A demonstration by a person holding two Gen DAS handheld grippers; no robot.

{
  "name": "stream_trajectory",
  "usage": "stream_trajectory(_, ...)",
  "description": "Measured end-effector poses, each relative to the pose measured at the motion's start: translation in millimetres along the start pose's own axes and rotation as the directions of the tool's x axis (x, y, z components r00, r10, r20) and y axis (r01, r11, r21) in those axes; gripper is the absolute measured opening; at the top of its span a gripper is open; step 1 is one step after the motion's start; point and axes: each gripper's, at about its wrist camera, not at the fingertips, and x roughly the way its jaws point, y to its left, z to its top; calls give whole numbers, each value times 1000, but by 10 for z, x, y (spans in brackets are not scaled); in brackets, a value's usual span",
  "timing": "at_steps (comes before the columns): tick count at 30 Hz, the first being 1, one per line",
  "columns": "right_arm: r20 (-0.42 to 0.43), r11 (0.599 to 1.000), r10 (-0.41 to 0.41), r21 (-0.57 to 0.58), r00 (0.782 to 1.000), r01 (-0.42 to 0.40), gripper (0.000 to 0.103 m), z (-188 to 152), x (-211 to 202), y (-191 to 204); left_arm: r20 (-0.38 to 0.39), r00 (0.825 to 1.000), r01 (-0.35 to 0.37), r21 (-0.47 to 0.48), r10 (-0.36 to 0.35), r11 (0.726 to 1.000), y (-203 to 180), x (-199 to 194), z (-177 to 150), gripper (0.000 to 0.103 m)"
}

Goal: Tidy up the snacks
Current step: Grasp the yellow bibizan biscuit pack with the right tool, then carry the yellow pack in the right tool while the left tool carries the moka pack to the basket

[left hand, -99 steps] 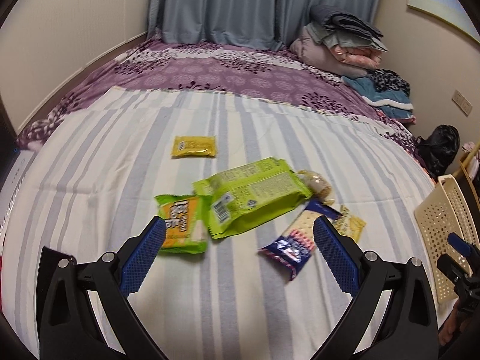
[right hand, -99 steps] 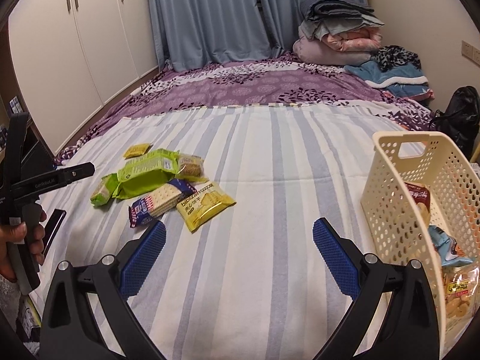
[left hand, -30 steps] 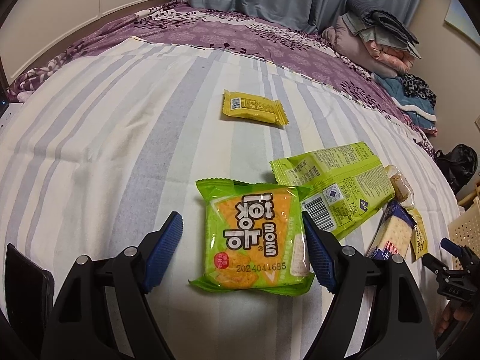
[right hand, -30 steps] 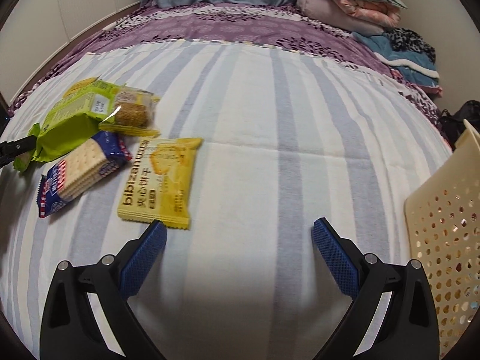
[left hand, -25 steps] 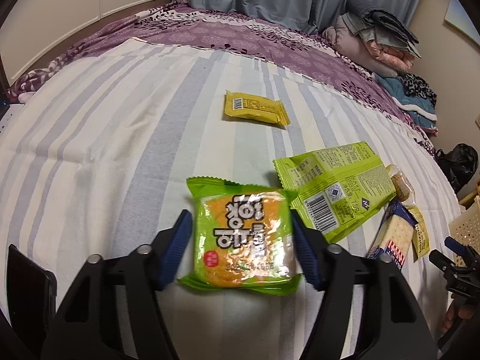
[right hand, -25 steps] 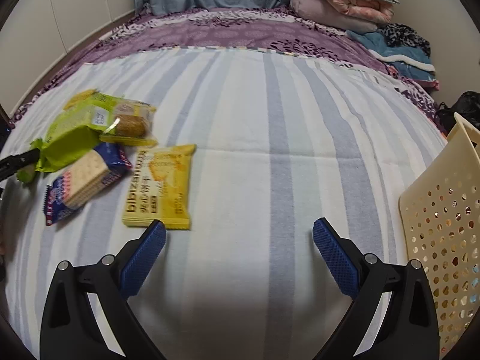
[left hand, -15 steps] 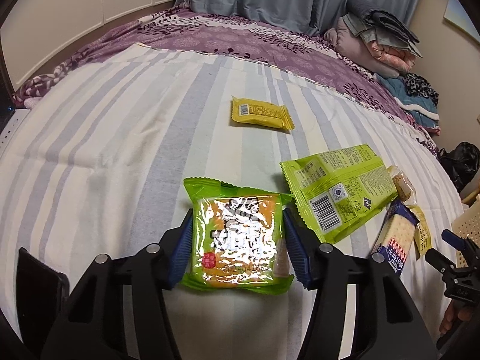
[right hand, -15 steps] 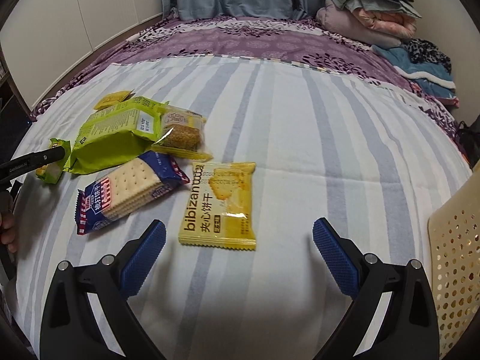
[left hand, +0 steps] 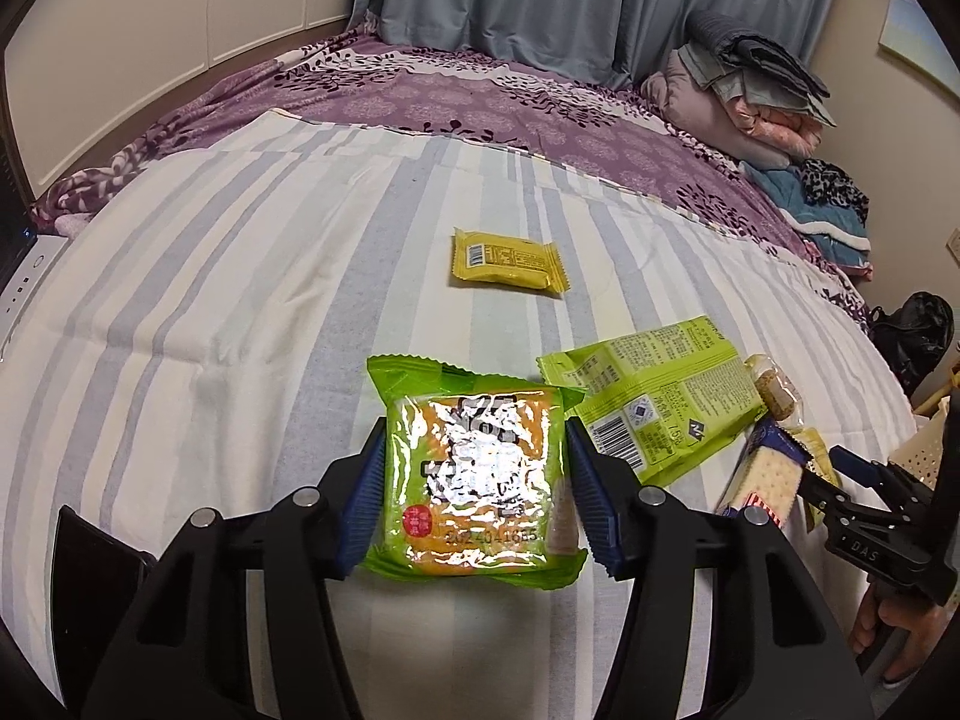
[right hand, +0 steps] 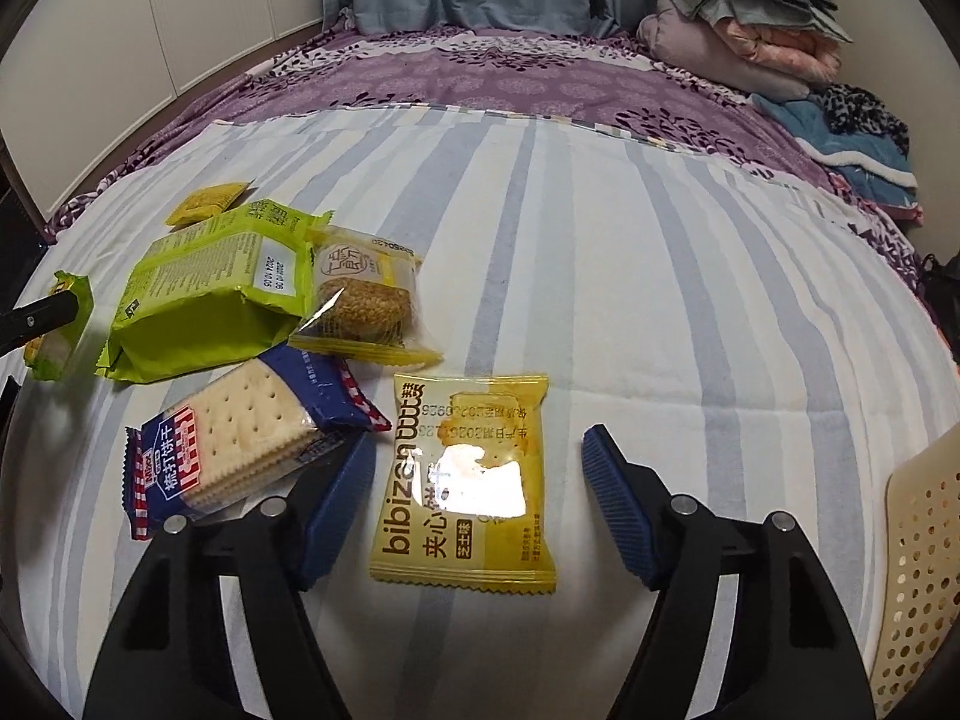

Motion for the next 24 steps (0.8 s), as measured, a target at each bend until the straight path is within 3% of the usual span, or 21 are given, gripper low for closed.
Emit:
stream_trajectory(5, 12, 1000, 8, 3, 1000, -8, 49, -19, -31, -37, -6, 1000, 9, 1, -9, 1000, -44, 4, 1, 58)
stream_trajectory(7, 13, 1000, 21, 15, 1000, -21, 47, -24, -43, -74, -7, 1000, 15, 4, -15, 1000, -71, -2, 1, 58)
stream_trajectory(24, 91, 997, 47, 61, 995, -52, 47, -49, -525, -207, 36, 998, 54, 69, -56, 996, -423, -316, 35, 58)
